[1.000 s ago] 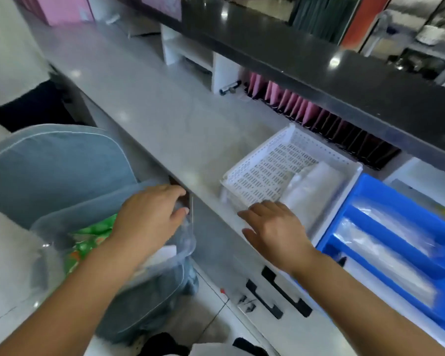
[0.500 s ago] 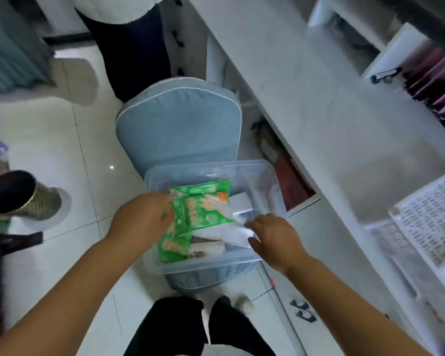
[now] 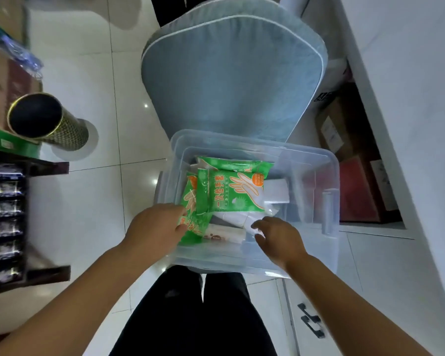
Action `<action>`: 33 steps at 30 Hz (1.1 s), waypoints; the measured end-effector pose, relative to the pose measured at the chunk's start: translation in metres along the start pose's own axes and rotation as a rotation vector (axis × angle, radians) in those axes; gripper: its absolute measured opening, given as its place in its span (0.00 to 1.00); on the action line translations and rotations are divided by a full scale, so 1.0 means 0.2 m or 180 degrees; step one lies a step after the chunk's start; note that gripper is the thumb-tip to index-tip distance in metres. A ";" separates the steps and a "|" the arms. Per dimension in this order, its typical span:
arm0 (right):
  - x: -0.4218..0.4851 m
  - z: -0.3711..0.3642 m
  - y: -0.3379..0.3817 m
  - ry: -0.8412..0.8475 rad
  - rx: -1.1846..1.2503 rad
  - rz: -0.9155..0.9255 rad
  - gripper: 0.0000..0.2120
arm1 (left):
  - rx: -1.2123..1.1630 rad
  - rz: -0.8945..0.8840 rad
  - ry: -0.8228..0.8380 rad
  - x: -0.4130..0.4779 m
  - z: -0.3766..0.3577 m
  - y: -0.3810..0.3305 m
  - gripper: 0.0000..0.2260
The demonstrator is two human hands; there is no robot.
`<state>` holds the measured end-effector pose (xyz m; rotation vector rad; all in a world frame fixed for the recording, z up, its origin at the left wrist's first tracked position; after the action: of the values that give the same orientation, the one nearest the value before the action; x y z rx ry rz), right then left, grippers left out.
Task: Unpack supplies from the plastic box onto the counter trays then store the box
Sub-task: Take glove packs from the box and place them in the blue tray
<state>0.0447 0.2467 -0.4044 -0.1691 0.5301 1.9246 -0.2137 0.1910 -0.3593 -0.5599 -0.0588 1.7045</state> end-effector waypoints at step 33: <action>0.79 -0.63 -0.20 -0.0442 -0.0653 0.0785 0.27 | -0.0589 0.0590 0.0031 0.39 -0.60 0.04 0.13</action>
<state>0.0010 0.3377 -0.5835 -0.1036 0.2691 2.2128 -0.1815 0.2304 -0.4921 -0.7294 -0.1632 1.8883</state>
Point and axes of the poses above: each hand's wrist, its own x-axis towards the middle knuckle, its own z-axis out of the back of the hand, y = z × x, the point moved 1 cm from there along x, towards the middle knuckle, and after that the axes turned 9 degrees about -y, right-handed, at the moved point
